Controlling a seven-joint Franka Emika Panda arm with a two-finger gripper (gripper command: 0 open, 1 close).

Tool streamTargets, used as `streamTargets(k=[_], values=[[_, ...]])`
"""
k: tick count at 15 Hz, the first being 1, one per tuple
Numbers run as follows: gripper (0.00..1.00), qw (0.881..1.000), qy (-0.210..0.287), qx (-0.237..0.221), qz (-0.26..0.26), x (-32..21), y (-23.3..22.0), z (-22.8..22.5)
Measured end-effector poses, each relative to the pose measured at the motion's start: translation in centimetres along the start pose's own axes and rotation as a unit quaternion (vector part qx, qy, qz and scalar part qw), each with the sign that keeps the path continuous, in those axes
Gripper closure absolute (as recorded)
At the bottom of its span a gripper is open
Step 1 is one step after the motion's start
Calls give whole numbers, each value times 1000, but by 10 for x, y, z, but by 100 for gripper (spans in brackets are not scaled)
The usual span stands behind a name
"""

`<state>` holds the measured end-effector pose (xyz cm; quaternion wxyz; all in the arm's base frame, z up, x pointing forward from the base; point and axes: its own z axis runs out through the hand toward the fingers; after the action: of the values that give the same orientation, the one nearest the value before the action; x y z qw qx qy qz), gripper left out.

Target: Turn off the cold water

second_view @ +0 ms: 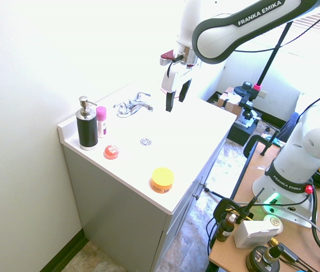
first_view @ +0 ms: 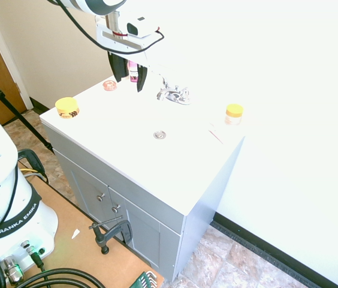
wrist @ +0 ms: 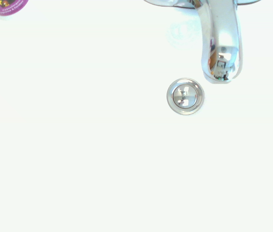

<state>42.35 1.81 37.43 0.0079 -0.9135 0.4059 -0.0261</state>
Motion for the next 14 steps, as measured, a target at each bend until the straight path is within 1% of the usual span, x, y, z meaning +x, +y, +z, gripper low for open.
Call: streamTargets(k=[3,6,11,14], values=[[0,1000,6,6,9,3,0,0],[0,999,23,16,33,24,-3,2],[0,996,45,12,74,95,-31,19],[0,995,55,3,87,134,-47,36]])
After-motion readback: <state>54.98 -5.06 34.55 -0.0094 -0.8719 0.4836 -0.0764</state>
